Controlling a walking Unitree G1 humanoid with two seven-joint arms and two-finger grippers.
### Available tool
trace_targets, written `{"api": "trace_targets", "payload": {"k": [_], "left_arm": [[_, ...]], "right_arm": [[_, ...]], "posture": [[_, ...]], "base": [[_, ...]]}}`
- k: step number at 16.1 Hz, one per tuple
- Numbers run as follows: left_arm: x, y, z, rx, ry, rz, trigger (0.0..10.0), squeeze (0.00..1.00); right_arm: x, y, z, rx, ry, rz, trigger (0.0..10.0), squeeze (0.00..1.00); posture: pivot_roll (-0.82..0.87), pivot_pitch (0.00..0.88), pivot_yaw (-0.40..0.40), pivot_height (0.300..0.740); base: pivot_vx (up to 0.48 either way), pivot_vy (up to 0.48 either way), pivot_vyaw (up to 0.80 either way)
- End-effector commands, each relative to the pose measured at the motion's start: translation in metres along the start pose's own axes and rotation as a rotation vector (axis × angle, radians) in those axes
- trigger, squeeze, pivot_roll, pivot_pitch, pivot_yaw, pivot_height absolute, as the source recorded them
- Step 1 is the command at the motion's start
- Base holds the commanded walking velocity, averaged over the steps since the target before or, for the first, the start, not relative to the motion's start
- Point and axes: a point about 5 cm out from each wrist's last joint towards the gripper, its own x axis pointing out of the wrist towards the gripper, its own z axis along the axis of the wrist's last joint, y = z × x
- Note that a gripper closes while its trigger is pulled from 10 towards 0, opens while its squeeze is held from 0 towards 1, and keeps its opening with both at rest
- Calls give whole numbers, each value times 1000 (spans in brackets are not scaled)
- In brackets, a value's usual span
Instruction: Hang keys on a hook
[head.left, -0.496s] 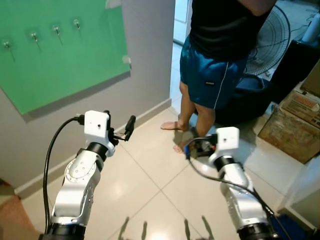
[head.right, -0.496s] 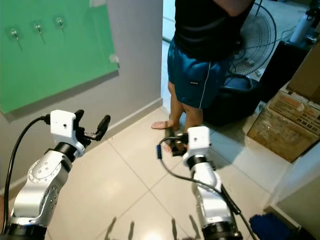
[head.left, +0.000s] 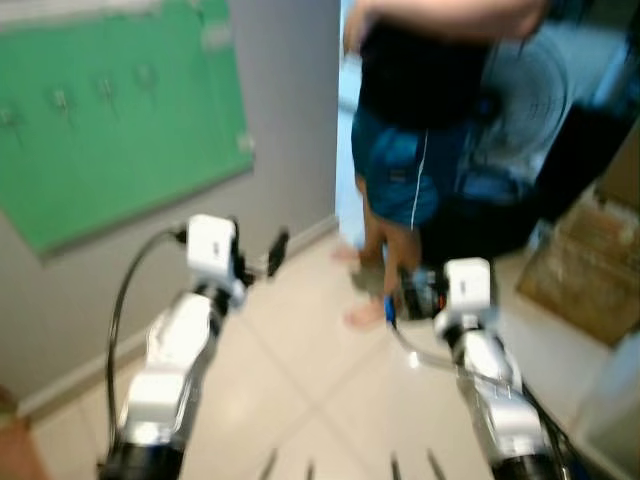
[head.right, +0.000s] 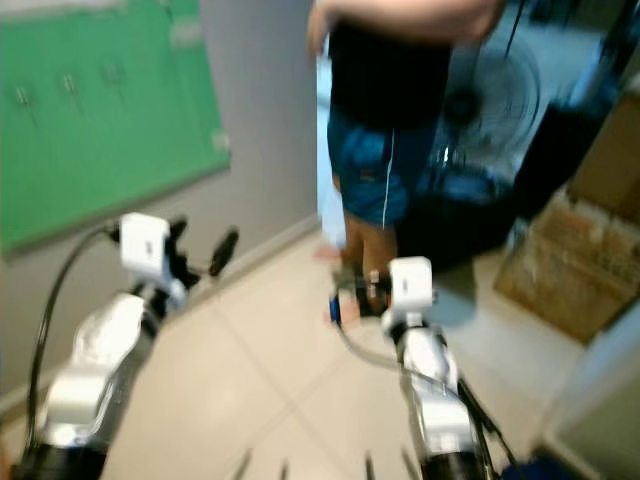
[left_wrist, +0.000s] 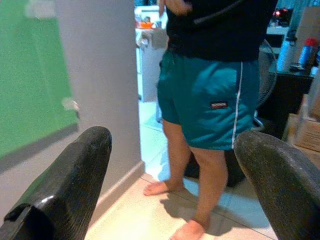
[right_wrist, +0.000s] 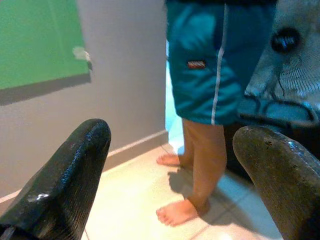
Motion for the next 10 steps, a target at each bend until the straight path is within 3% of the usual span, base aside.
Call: {"api": "trace_targets", "payload": {"k": [1, 4, 10], "left_arm": [[-3, 9, 0, 11, 9, 31, 10000, 0], [-3, 9, 0, 9, 7, 34, 10000, 0], [-4, 9, -1, 12, 7, 37, 10000, 0]], "right_arm": [[4, 11, 4, 13, -9, 32, 10000, 0], [4, 12, 4, 12, -7, 37, 10000, 0], [2, 16, 1, 20, 2, 59, 10000, 0]], "posture": [[-60, 0, 29, 740], [-60, 0, 28, 740], [-56, 0, 27, 740]], "base": [[0, 0, 0], [275, 0, 0], [386, 279, 0]]}}
